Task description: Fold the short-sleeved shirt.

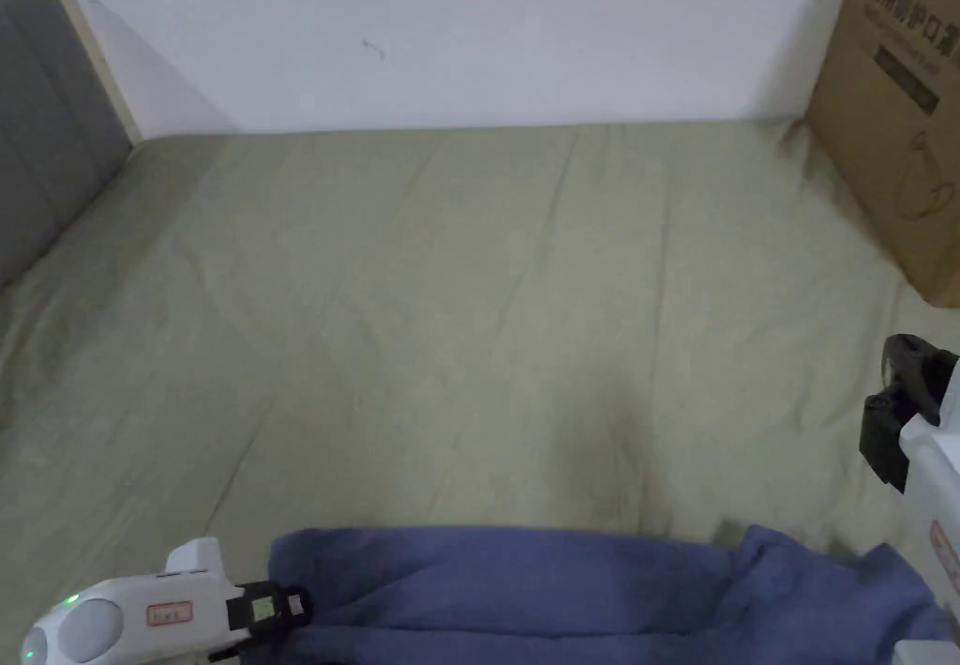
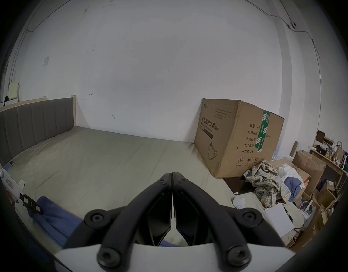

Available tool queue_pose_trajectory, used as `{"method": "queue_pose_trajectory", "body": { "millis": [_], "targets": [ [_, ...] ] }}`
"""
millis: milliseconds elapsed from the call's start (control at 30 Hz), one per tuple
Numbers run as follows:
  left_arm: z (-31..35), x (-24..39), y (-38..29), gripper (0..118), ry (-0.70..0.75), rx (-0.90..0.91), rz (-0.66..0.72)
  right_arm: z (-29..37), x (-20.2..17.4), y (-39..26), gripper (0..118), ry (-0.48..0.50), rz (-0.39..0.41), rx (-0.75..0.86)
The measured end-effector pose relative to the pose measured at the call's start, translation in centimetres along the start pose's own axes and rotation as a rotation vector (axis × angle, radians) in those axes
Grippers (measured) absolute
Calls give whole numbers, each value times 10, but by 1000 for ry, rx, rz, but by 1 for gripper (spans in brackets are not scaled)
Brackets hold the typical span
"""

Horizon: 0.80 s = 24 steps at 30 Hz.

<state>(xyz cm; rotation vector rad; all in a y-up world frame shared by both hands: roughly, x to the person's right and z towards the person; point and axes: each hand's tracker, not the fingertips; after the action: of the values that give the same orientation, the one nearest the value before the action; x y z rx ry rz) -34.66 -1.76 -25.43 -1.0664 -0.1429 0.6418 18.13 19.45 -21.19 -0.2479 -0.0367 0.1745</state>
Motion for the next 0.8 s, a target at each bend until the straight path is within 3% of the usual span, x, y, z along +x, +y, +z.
{"method": "queue_pose_trajectory", "body": {
  "millis": [133,333,600,800],
  "targets": [
    [16,21,-1,6,87,83,-172,4,7,3,0,-5,-4,6],
    [58,13,19,5,107,154,-159,12,14,9,0,-5,-11,40],
    [119,7,19,5,314,208,-200,24,21,10,0,18,-40,75],
    [103,79,-3,5,290,200,-278,33,27,10,0,37,-46,85]
  ]
}}
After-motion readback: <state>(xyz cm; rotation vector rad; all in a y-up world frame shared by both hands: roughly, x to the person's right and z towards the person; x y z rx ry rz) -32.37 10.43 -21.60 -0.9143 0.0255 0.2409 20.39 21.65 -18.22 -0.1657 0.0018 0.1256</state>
